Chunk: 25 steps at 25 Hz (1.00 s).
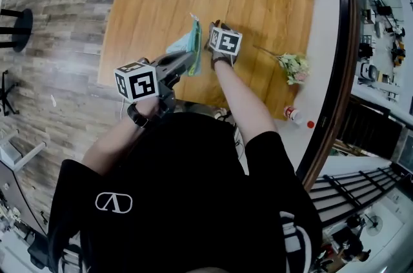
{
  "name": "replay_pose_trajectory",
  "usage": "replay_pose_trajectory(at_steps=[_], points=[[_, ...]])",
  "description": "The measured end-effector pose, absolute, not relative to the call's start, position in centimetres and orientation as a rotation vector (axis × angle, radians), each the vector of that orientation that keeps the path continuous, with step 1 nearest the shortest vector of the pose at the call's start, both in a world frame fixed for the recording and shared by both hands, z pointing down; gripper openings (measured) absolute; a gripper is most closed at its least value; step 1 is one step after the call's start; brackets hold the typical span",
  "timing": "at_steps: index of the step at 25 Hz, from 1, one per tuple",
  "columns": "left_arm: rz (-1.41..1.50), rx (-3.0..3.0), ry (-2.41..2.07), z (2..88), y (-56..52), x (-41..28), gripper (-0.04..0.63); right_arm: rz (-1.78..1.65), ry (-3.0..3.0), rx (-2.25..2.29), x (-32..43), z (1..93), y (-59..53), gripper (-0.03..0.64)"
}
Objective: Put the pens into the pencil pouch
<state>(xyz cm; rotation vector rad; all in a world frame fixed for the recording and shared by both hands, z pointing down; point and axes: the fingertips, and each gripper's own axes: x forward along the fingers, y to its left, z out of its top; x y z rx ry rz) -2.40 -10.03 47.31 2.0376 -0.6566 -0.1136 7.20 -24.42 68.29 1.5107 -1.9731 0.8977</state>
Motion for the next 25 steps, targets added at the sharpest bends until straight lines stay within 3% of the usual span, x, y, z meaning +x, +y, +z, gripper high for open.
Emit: replay_pose_trajectory(at_steps=[12,15,25], points=[[-0.121,1.987,-0.701,48.9,-10.1,-3.6,0.015,1.268,-1.578,1.356,8.6,79.1,-23.8,0.154],[-0.121,1.982,-0.706,49.1,-10.1,-3.7,0.015,1.216,-1.531,1.351,9.6,79.5,-23.8,0.042],[-0.121,1.997,-0.685,48.7,-9.9,-3.4,0.015,1.172,-1.742,1.389,9.5,74.7,-25.0,0.040]])
